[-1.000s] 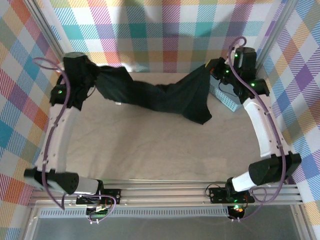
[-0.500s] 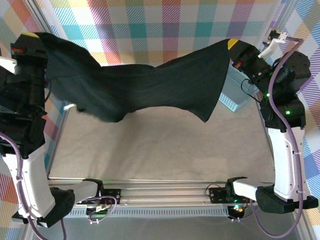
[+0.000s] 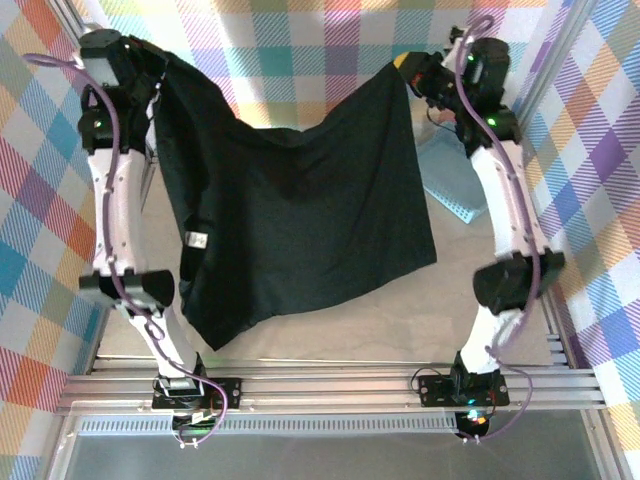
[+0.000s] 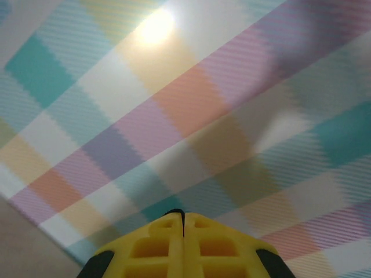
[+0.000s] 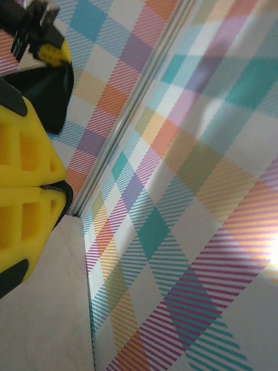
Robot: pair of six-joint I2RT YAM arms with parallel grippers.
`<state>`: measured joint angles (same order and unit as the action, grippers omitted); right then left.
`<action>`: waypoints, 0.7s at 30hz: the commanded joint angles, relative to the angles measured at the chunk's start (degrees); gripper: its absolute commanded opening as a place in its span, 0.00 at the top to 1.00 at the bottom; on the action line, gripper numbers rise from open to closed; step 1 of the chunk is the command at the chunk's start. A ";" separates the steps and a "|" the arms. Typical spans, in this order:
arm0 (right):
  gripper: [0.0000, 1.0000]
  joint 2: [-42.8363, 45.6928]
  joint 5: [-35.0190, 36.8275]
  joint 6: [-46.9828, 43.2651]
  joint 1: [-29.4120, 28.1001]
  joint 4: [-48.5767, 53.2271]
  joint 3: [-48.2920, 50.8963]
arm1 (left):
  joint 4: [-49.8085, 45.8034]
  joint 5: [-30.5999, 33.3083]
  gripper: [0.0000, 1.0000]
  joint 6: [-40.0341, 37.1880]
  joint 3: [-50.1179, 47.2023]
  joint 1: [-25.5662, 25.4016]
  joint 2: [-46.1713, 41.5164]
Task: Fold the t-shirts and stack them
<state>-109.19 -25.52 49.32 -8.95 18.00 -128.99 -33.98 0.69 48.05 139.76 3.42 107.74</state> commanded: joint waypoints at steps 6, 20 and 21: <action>1.00 -20.47 -2.08 8.59 3.06 2.99 -39.96 | 6.28 -9.58 1.00 7.38 19.28 6.04 5.37; 1.00 -0.55 -7.26 5.18 10.53 5.29 -9.09 | 12.33 -9.31 1.00 7.82 -21.54 5.25 -26.80; 1.00 3.05 -7.04 4.15 10.33 4.83 -0.03 | 14.04 -8.97 1.00 9.42 -30.81 4.83 -31.54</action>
<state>-111.77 -29.82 58.13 2.26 18.63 -140.49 -22.46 -10.31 56.14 125.40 9.17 82.28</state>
